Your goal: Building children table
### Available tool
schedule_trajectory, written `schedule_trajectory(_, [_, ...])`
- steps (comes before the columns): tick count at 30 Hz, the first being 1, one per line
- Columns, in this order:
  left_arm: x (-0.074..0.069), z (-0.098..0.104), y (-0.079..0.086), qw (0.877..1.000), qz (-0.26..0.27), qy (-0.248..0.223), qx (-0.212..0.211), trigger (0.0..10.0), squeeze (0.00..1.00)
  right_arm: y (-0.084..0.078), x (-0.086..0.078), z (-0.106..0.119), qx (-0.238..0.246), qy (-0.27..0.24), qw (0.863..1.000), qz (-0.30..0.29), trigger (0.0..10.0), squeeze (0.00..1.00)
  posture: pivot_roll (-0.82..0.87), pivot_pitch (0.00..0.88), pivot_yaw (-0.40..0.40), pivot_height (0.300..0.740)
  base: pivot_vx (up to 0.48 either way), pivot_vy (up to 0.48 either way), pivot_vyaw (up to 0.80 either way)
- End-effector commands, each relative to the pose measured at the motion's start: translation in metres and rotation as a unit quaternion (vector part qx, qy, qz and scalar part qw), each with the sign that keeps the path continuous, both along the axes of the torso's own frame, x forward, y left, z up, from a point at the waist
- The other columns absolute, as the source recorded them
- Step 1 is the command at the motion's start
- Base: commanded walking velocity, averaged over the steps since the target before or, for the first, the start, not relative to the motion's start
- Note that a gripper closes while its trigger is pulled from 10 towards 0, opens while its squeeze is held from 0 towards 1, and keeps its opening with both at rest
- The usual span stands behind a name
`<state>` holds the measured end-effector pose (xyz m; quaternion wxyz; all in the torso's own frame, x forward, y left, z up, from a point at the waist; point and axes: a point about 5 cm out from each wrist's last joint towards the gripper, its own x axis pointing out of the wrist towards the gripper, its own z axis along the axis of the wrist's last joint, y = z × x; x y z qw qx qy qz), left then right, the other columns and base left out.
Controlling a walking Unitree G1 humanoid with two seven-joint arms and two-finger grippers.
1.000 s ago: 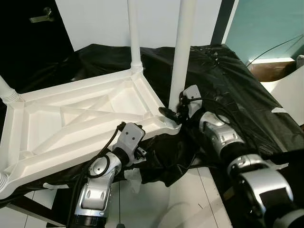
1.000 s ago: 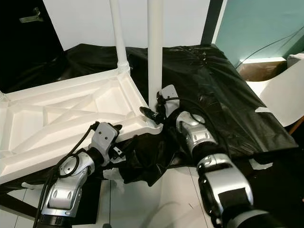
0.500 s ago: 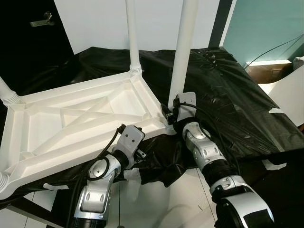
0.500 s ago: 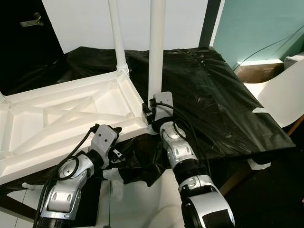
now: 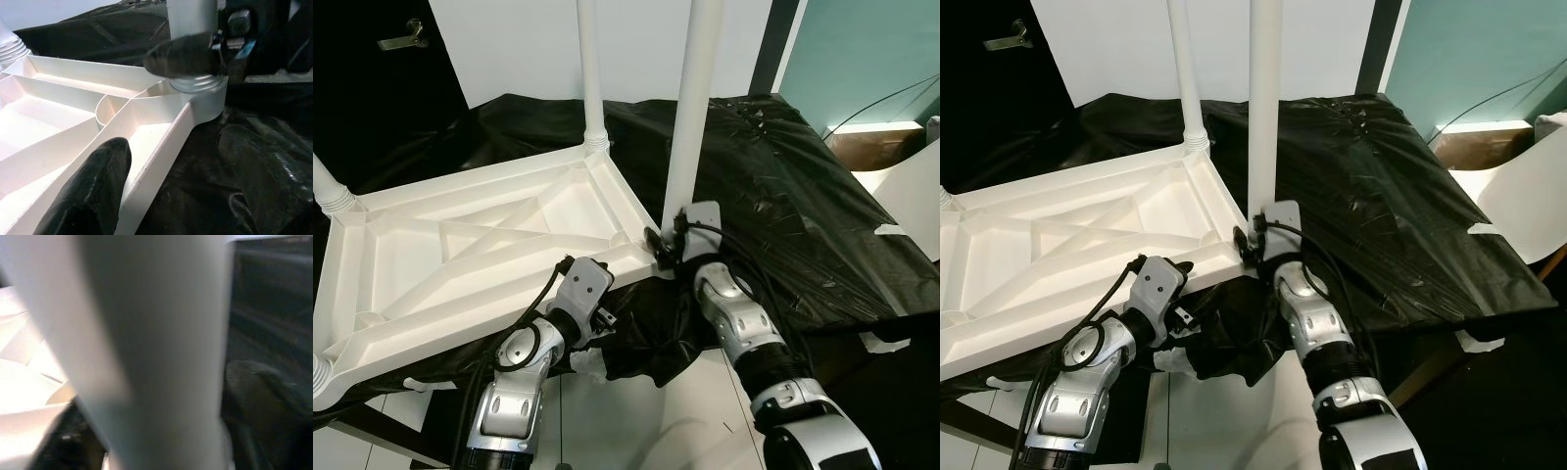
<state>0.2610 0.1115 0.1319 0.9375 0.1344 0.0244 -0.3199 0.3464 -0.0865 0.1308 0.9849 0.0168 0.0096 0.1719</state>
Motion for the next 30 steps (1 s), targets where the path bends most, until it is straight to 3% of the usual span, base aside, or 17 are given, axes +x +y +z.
schedule_trajectory(1, [0.004, 0.001, 0.004, 0.999, 0.043, -0.012, 0.004, 10.0, 0.00, -0.004, 0.002, 0.006, 0.001, -0.016, 0.999, 0.031, 10.0, 1.00, 0.07, 0.000, -0.024, 0.740, 0.000, 0.000, 0.00])
schedule_trajectory(3, [0.004, 0.001, 0.004, 0.999, 0.043, -0.012, 0.004, 10.0, 0.00, -0.004, 0.002, 0.006, 0.001, -0.016, 0.999, 0.031, 10.0, 1.00, 0.07, 0.000, -0.024, 0.740, 0.000, 0.000, 0.00])
schedule_trajectory(7, [0.005, 0.002, 0.007, 0.999, 0.040, -0.014, 0.009, 10.0, 0.00, -0.015, 0.006, 0.013, -0.007, -0.035, 0.995, 0.088, 10.0, 1.00, 0.07, 0.000, -0.017, 0.740, 0.000, 0.000, 0.00])
schedule_trajectory(8, [0.006, 0.002, 0.008, 0.999, 0.039, -0.015, 0.012, 10.0, 0.00, -0.018, 0.008, 0.015, -0.018, -0.041, 0.993, 0.108, 10.0, 0.09, 0.07, 0.000, -0.017, 0.740, 0.000, 0.000, 0.00])
schedule_trajectory(9, [0.006, 0.002, 0.008, 0.999, 0.039, -0.015, 0.012, 10.0, 0.00, -0.018, 0.008, 0.015, -0.018, -0.041, 0.993, 0.108, 10.0, 0.09, 0.07, 0.000, -0.017, 0.740, 0.000, 0.000, 0.00])
schedule_trajectory(10, [0.006, 0.003, 0.009, 0.999, 0.036, -0.016, 0.014, 10.0, 0.00, -0.021, 0.011, 0.015, -0.034, -0.040, 0.991, 0.125, 10.0, 0.00, 0.07, 0.000, -0.015, 0.740, 0.000, 0.000, 0.00])
schedule_trajectory(15, [0.008, 0.004, 0.012, 0.999, 0.031, -0.019, 0.026, 10.0, 0.00, -0.024, 0.021, 0.025, -0.079, -0.046, 0.975, 0.204, 10.0, 0.00, 0.08, 0.000, -0.006, 0.740, 0.000, 0.000, 0.00])
schedule_trajectory(20, [0.009, 0.005, 0.013, 0.999, 0.030, -0.020, 0.027, 10.0, 0.00, -0.022, 0.022, 0.028, -0.079, -0.045, 0.969, 0.228, 10.0, 0.00, 0.08, 0.000, -0.004, 0.740, 0.000, 0.000, 0.00])
schedule_trajectory(21, [0.009, 0.007, 0.014, 0.999, 0.025, -0.019, 0.028, 10.0, 0.00, -0.017, 0.026, 0.033, -0.095, -0.034, 0.955, 0.280, 4.2, 0.00, 0.09, 0.000, -0.006, 0.740, 0.000, 0.000, 0.00])
schedule_trajectory(23, [0.008, 0.008, 0.014, 0.999, 0.021, -0.020, 0.027, 10.0, 0.00, -0.016, 0.027, 0.034, -0.107, -0.030, 0.948, 0.299, 4.2, 0.00, 0.09, 0.000, -0.006, 0.740, 0.000, 0.000, 0.00])
schedule_trajectory(24, [0.008, 0.008, 0.014, 0.999, 0.019, -0.020, 0.027, 10.0, 0.00, -0.015, 0.027, 0.034, -0.115, -0.027, 0.943, 0.310, 0.0, 0.00, 0.09, 0.000, -0.006, 0.740, 0.000, 0.000, 0.00])
schedule_trajectory(30, [0.007, 0.008, 0.011, 1.000, 0.024, -0.014, 0.001, 10.0, 0.00, -0.017, 0.028, 0.029, -0.127, -0.007, 0.937, 0.326, 0.0, 0.00, 0.10, 0.000, -0.014, 0.740, 0.000, 0.000, 0.00])
